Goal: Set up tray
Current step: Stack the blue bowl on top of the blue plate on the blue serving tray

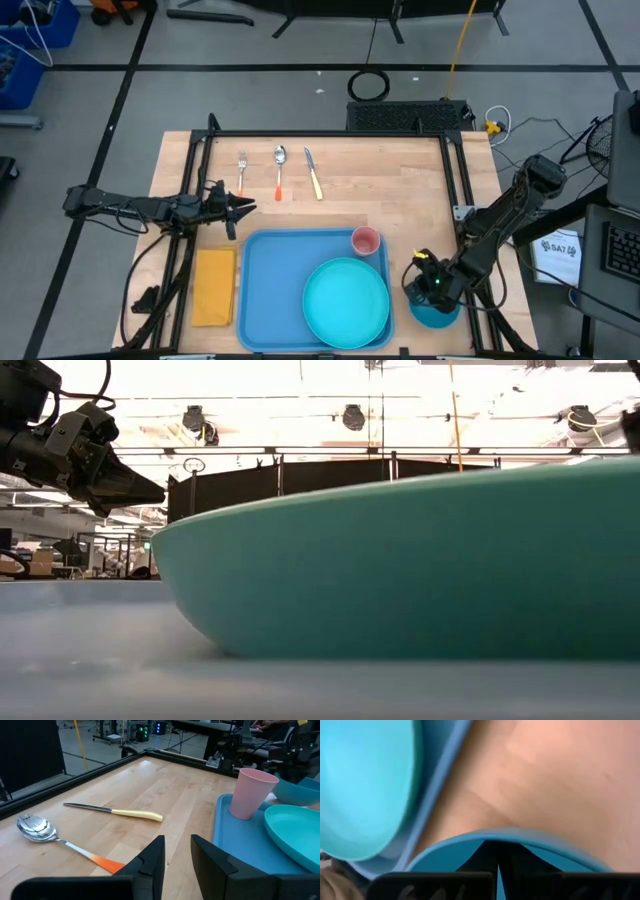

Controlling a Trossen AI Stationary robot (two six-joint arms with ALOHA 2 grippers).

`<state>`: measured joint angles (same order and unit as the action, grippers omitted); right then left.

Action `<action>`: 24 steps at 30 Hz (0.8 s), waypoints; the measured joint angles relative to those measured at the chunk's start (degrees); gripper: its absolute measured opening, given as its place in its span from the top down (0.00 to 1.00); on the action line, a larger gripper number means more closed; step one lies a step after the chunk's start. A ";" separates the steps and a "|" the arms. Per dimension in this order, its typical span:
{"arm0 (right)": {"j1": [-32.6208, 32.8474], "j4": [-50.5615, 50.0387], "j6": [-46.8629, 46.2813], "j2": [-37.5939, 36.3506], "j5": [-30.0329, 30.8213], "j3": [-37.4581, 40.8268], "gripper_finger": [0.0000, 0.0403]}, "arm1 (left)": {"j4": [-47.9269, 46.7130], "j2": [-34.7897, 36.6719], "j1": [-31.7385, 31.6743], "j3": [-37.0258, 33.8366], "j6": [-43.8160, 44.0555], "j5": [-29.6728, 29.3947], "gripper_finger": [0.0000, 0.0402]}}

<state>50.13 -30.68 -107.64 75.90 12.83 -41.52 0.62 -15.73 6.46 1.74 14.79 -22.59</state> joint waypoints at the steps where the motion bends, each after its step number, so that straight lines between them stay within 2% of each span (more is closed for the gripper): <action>1: -0.62 -0.02 1.18 0.00 0.54 0.00 1.00 | 0.00 0.00 0.00 0.00 0.00 0.00 0.76; 11: -7.94 -1.32 14.33 0.00 5.22 0.00 1.00 | 0.02 0.00 0.00 -0.02 0.02 0.02 0.76; 15: -10.00 -1.09 18.82 -0.05 5.15 0.00 1.00 | 0.01 0.00 0.00 -0.02 0.13 0.04 0.76; 24: -9.64 0.42 23.77 -7.69 6.41 -0.09 1.00 | -0.02 0.00 0.00 -0.02 0.09 0.06 0.76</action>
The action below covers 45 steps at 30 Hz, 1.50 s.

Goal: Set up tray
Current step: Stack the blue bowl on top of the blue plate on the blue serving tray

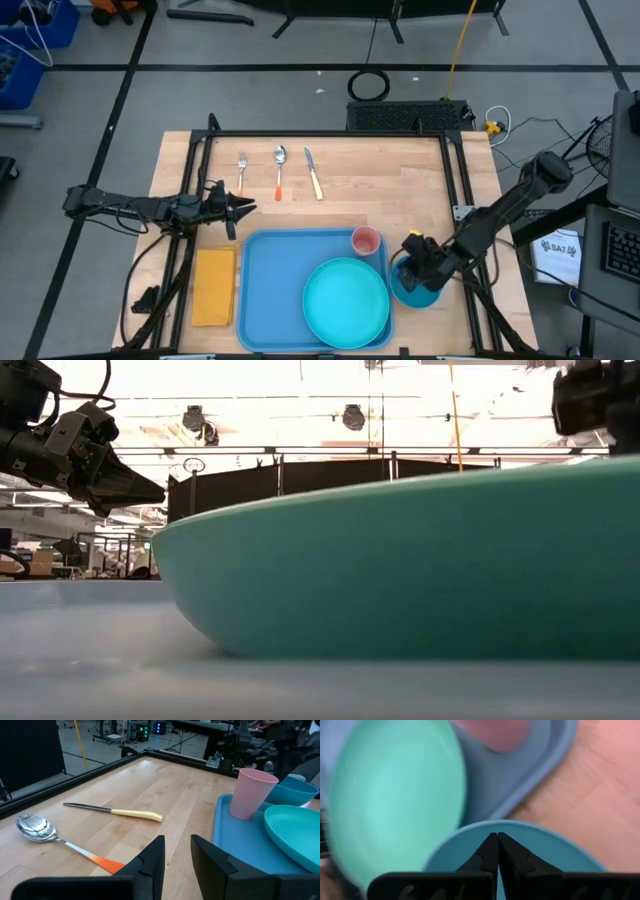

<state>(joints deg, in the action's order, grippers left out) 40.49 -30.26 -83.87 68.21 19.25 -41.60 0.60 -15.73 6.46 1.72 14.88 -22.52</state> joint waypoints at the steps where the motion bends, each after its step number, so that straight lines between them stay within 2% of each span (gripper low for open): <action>1: 0.08 -0.36 -0.36 -1.17 -0.41 0.00 1.00 | -0.03 0.00 0.00 0.00 -0.01 0.00 0.76; 9: 0.09 -15.58 -11.96 -10.33 -11.78 0.00 1.00 | -0.07 -0.01 0.00 0.00 -0.14 0.00 0.76; 12: 0.11 -21.08 -14.99 -13.05 -12.12 0.00 1.00 | -0.09 0.00 0.00 0.00 -0.11 0.00 0.76; 17: 0.09 -21.22 -16.01 -15.72 -11.91 0.00 0.98 | -0.10 -0.01 0.01 0.00 -0.11 0.02 0.76; 21: 0.09 -22.06 -16.88 -15.80 -12.42 0.00 0.91 | -0.11 -0.02 0.02 0.00 -0.11 0.00 0.76; 27: 0.09 -23.81 -18.97 -14.96 -16.61 0.00 0.75 | -0.13 0.00 0.01 0.00 -0.11 0.02 0.76; 31: 0.09 -23.97 -18.91 -13.78 -16.55 0.00 0.68 | -0.14 -0.02 0.00 0.00 -0.11 0.02 0.76; 39: 0.11 -25.66 -18.58 -11.30 -18.09 0.00 0.67 | -0.15 -0.02 0.00 0.00 -0.09 0.02 0.76; 45: 0.11 -24.42 -18.49 -9.56 -18.75 0.00 0.70 | -0.15 -0.02 0.00 -0.02 -0.09 0.02 0.76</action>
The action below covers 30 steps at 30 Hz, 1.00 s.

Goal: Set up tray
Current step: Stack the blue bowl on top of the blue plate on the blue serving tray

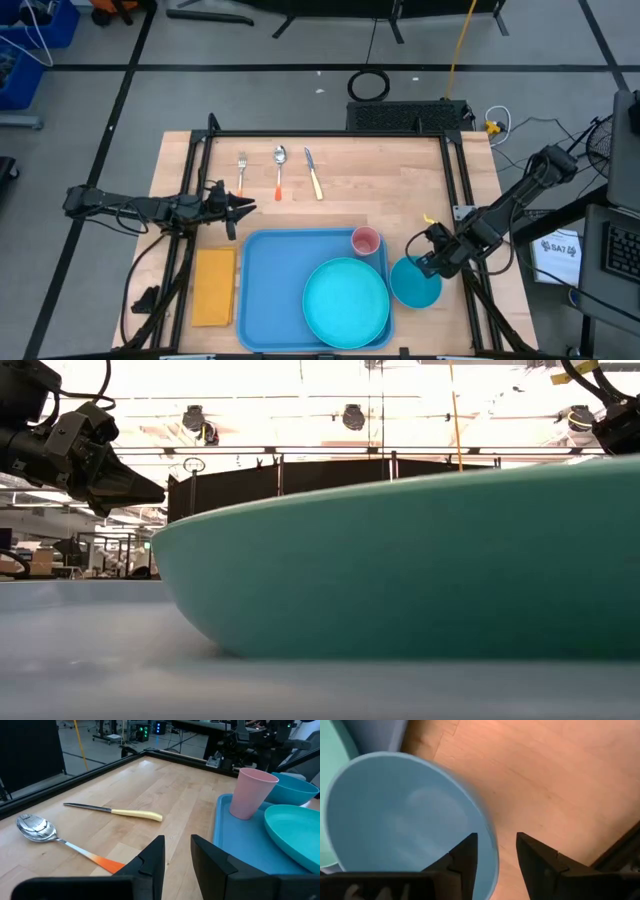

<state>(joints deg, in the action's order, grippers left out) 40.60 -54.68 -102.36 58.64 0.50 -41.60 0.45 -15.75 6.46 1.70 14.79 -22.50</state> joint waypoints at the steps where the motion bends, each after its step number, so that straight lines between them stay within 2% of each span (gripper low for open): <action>1: 0.00 0.05 -0.01 0.33 -0.66 0.00 0.70 | 0.00 0.01 0.01 0.00 0.00 0.02 0.76; 10: 0.00 0.19 0.45 4.76 -1.69 0.02 0.77 | 0.00 0.00 0.00 0.00 0.00 0.02 0.76; 12: 0.00 0.43 0.50 5.83 -2.06 0.02 0.82 | 0.00 0.01 0.00 0.00 0.00 0.02 0.76; 15: 0.00 0.96 1.56 7.37 -1.99 0.02 0.95 | 0.00 0.02 0.02 0.00 0.00 0.02 0.76; 18: 0.02 1.10 2.89 8.26 -1.74 -0.07 0.98 | 0.00 0.00 0.02 0.00 0.00 0.02 0.76; 27: 1.02 11.53 6.86 3.45 10.61 0.11 0.99 | 0.04 0.00 0.01 0.00 0.02 0.04 0.76; 30: 1.85 12.78 6.92 1.19 12.68 0.10 0.99 | 0.07 0.00 0.01 -0.02 0.02 0.05 0.76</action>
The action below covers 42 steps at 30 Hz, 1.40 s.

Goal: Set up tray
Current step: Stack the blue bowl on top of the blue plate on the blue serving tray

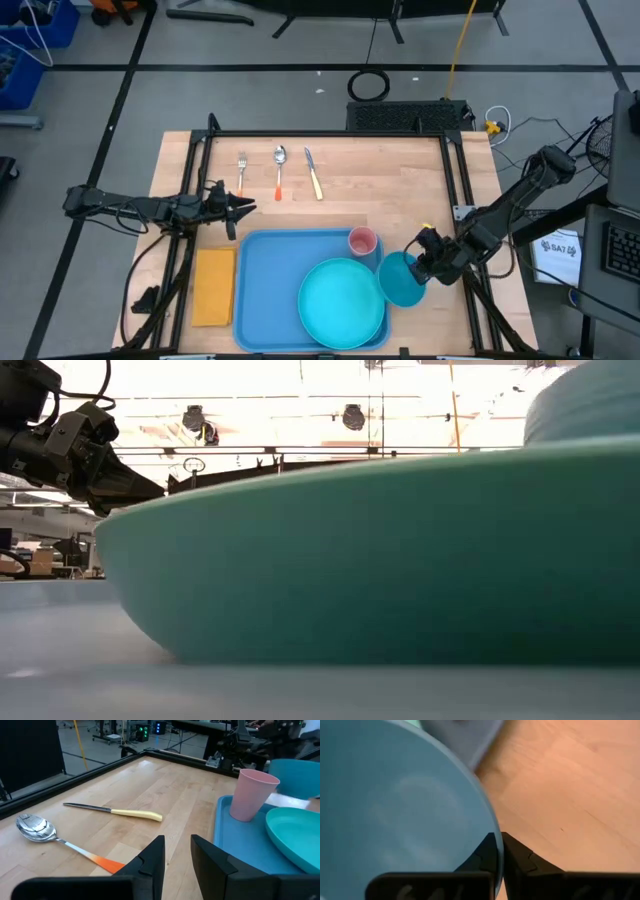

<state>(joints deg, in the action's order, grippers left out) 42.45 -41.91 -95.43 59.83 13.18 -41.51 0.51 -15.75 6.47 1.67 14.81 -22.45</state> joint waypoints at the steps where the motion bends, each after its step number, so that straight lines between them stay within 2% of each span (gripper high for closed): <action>1: 0.29 0.25 0.32 -0.57 0.54 0.02 0.99 | 0.00 0.02 0.01 0.00 0.00 -0.01 0.76; 6: 0.75 8.49 5.20 -2.02 7.64 0.01 1.00 | 0.02 0.00 0.00 0.00 0.00 -0.03 0.76; 10: -1.29 24.90 16.34 0.28 12.59 -0.06 1.00 | 0.02 0.02 -0.01 0.00 0.00 -0.05 0.76; 13: -3.85 36.29 23.89 4.97 11.71 -0.10 1.00 | 0.04 0.02 -0.01 0.00 0.00 -0.07 0.76; 16: -7.04 43.40 27.12 10.72 6.07 -0.11 1.00 | 0.04 0.01 0.00 0.00 0.00 -0.08 0.76; 18: -8.86 44.67 27.12 14.84 2.38 -0.10 1.00 | 0.04 0.02 -0.01 0.00 0.00 -0.08 0.76; 24: -11.63 41.79 27.13 24.75 -5.35 -3.78 1.00 | 0.07 0.00 -0.01 0.00 0.00 -0.10 0.76; 28: -11.43 32.90 27.63 27.81 -7.48 -9.19 1.00 | 0.07 0.01 0.00 0.00 0.00 -0.10 0.76; 33: -10.07 17.89 25.09 28.18 -7.32 -13.65 1.00 | 0.07 0.00 0.01 0.00 0.00 -0.10 0.76; 42: -8.89 9.25 20.93 27.86 -8.65 -14.25 1.00 | 0.07 0.00 -0.01 0.00 0.00 -0.10 0.76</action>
<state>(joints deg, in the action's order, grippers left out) 33.56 -32.65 -74.51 87.69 4.53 -55.76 0.59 -15.75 6.46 1.67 14.81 -22.55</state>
